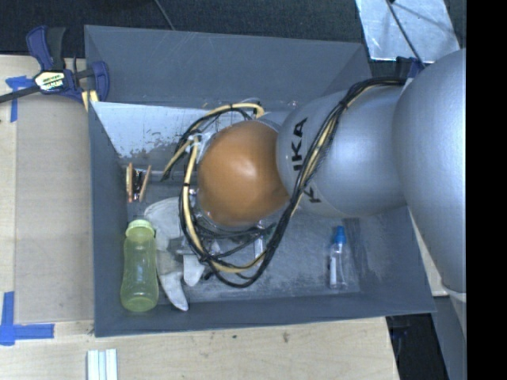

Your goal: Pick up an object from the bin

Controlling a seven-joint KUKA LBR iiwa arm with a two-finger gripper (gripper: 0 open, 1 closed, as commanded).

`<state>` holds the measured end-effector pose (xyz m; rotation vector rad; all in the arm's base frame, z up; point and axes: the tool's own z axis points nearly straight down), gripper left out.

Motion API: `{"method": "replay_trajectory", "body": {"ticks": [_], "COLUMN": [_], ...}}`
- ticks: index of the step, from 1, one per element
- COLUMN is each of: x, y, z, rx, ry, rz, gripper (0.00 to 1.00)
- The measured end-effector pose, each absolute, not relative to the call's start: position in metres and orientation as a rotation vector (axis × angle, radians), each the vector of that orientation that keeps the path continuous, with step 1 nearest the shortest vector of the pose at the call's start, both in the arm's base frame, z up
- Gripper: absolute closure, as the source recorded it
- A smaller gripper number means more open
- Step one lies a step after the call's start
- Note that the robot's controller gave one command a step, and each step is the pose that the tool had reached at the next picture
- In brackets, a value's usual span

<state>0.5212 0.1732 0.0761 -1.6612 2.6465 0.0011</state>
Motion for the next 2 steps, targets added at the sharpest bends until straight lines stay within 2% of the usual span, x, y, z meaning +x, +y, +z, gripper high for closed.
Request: {"method": "replay_trajectory", "body": {"ticks": [2], "x": [0.5221], "y": [0.1730], "z": [0.0907], "rx": [-1.663], "ry": [2.653], "rz": [-0.001], "gripper": [1.00]}}
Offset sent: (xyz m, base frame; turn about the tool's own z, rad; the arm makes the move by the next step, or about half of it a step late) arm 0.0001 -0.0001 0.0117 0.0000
